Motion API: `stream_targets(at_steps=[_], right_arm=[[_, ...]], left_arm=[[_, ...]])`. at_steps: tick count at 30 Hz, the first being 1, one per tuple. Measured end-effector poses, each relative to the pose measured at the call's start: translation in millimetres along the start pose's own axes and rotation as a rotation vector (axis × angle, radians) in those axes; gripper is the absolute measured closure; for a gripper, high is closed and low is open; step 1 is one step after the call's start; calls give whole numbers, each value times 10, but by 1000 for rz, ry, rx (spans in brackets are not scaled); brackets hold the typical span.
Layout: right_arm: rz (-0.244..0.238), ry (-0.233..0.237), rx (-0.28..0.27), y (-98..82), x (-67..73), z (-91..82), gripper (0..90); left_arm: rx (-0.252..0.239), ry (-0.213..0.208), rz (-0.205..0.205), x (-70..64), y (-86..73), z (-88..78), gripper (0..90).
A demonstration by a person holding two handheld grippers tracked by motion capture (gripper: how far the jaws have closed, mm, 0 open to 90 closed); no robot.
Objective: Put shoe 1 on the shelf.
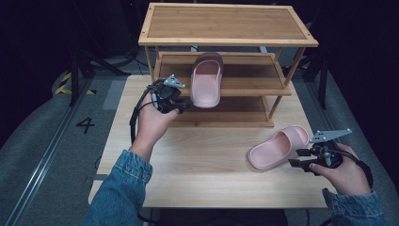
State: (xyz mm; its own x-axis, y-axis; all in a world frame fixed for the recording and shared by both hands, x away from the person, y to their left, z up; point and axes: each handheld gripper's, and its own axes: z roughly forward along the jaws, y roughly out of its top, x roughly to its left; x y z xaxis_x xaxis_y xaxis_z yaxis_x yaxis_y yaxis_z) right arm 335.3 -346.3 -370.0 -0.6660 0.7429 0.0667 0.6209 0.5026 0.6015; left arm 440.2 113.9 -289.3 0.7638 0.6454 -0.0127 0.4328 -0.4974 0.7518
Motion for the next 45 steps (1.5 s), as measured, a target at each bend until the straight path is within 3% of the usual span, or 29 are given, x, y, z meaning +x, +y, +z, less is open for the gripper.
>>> stream_targets(at_steps=[4,9,11,14,17,22,30,35,41,45], right_arm=[[-3,-6,-8,-8,-12,-30,452],[4,-4,3,-5,-6,-10,452],[-3,-1,3,6,11,1,452],[-2,0,6,12,25,4,452],[-12,3,7,13,29,22,452],[-10,5,5,7,14,18,452],[-7,10,9,-11,20,16,452],[5,7,9,-38,-12,7,452],[2,11,2,-37,-18,-5,452],[7,5,1,-36,-26,-1,452]], left_arm=[[-8,-18,4,-64,3,-31,819],[-31,-56,44,-270,40,-95,827],[-21,-83,59,-345,77,-71,826],[-12,-90,72,-364,111,-12,822],[-13,-106,33,-269,163,129,866],[-16,-93,18,-168,237,224,865],[-6,-29,34,-48,375,374,858],[-23,-101,-32,32,412,446,854],[-27,-99,-9,-11,424,444,809],[-20,-111,-13,-38,384,317,770]])
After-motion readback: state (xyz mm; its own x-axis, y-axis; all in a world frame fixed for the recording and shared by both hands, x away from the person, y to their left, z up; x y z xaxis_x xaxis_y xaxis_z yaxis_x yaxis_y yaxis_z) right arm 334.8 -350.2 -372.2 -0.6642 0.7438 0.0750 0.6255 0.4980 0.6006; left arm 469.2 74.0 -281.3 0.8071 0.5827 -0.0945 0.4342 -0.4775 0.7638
